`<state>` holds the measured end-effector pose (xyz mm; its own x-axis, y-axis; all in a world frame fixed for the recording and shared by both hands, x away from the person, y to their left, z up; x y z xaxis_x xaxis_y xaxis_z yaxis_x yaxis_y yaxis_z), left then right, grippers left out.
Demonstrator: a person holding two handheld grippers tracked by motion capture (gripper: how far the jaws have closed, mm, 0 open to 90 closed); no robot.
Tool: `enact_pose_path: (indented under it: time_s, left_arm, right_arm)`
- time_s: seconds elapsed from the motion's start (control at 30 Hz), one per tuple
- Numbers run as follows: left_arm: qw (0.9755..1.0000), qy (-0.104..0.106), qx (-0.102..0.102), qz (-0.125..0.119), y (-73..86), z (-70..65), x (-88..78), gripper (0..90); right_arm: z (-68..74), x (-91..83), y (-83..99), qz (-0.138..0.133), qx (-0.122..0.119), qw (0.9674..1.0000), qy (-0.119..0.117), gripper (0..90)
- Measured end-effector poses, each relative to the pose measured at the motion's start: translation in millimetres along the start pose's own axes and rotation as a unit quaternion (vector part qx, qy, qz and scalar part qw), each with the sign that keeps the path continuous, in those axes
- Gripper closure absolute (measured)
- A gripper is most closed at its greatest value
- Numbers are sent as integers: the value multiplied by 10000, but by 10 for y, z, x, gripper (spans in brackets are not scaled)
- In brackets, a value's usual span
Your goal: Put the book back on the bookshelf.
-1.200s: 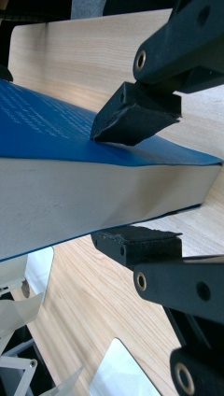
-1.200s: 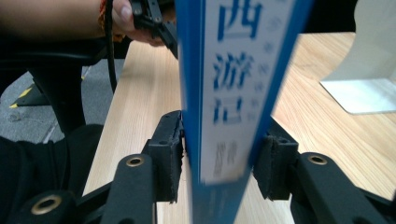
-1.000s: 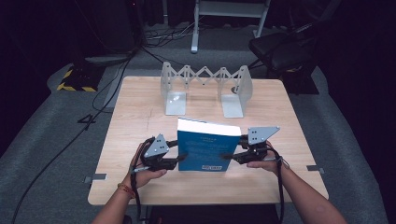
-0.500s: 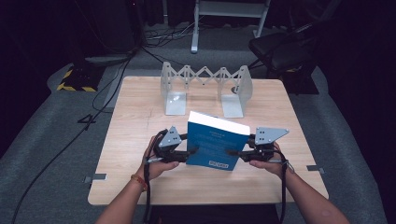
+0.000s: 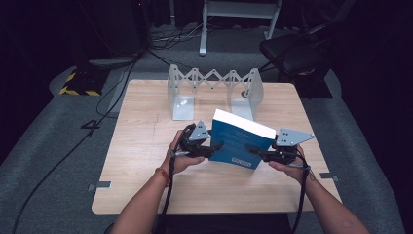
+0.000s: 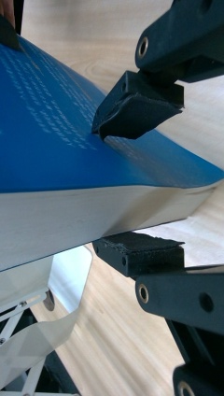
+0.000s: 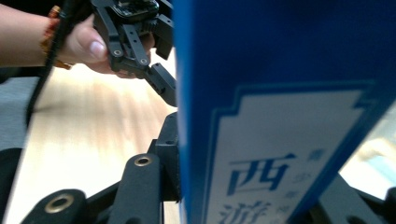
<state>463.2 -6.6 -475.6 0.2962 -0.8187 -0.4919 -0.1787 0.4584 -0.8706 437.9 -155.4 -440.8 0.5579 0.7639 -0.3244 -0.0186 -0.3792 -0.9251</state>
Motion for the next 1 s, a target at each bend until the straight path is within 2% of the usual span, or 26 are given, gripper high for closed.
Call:
enact_pose_path:
  time_s: [0.07, 0.1, 0.13, 0.17, 0.23, 0.37, 0.47, 0.5, 0.53, 0.57, 0.6, 0.63, 0.67, 0.7, 0.73, 0.77, 0.8, 0.83, 0.87, 0.9, 0.93, 0.97, 1.0]
  left_arm:
    - [10000, -14, 24, 16, -33, 44, 43, 418]
    - [10000, 14, -24, -19, -56, 81, 82, 418]
    - [10000, 14, -24, -19, -56, 81, 82, 418]
    - [10000, 51, -78, -34, -68, 96, 101, 418]
    - [9998, 105, -175, -92, -82, 134, 129, 415]
    - [9994, 172, -259, -177, -102, 180, 168, 388]
    - [9992, 194, -320, -162, -88, 182, 151, 372]
    - [9990, 50, -437, -31, -3, 187, 99, 374]
    - [9990, 50, -437, -31, -3, 187, 99, 370]
    - [9989, -2, -437, 158, 71, 184, 72, 325]
    - [9986, -32, -446, 280, 130, 178, 46, 325]
    - [9969, -55, -494, 606, 326, 140, -66, 294]
    - [9969, -55, -494, 606, 326, 140, -66, 279]
    - [9962, -70, -530, 692, 394, 125, -113, 246]
    - [9954, -155, -580, 750, 479, 116, -183, 246]
    - [9936, -171, -761, 823, 677, 68, -338, 211]
    - [9936, -171, -761, 823, 677, 68, -338, 199]
    - [9926, -193, -797, 893, 748, 56, -390, 188]
    - [9897, -233, -915, 1074, 961, 16, -528, 189]
    - [9883, -246, -894, 1211, 1056, -2, -587, 199]
    - [9883, -246, -894, 1211, 1056, -2, -587, 221]
    - [9861, -340, -880, 1368, 1221, -25, -689, 234]
    - [9861, -340, -880, 1368, 1221, -25, -689, 241]
  right_arm:
    - [-18, -2, 3, 17, -10, 10000, 59, 608]
    - [-70, 8, 15, -19, 116, 9997, 198, 600]
    - [-70, 8, 15, -19, 116, 9997, 198, 600]
    - [-130, 22, 24, -68, 250, 9993, 280, 596]
    - [-150, 30, 24, -98, 317, 9990, 285, 596]
    - [-173, 52, 8, -48, 249, 9988, 408, 609]
    - [-178, 55, -2, -58, 311, 9987, 393, 614]
    - [-167, 59, -14, -79, 307, 9987, 405, 615]
    - [-167, 59, -14, -79, 307, 9987, 405, 615]
    - [-143, 60, -31, -57, 246, 9989, 384, 615]
    - [-129, 61, -49, -68, 211, 9988, 425, 617]
    - [-113, 65, -73, -64, 156, 9992, 361, 617]
    - [-115, 65, -79, -53, 169, 9993, 344, 617]
    - [-119, 68, -85, -51, 201, 9992, 353, 617]
    - [-119, 68, -85, -51, 201, 9992, 353, 617]
    - [-134, 77, -96, -7, 245, 9989, 395, 617]
    - [-134, 77, -96, -7, 245, 9989, 395, 617]
    - [-149, 87, -108, 28, 207, 9988, 452, 618]
    - [-160, 93, -120, 34, 195, 9986, 495, 619]
    - [-174, 97, -140, 32, 199, 9985, 512, 619]
    - [-174, 97, -140, 32, 199, 9985, 512, 619]
    - [-200, 99, -173, 17, 226, 9983, 533, 620]
    - [-212, 96, -187, 11, 239, 9984, 508, 620]
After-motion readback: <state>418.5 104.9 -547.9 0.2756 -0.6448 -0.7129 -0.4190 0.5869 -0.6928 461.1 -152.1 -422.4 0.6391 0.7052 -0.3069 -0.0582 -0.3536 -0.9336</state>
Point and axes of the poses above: each handheld gripper's, and its own axes: x roughly forward along the jaws, y roughly out of its underside, z roughly to its left, the point moved 10 cm from there along x, roughly forward along the jaws, and after that the axes turned 10 degrees about y, right-handed, at the moved point
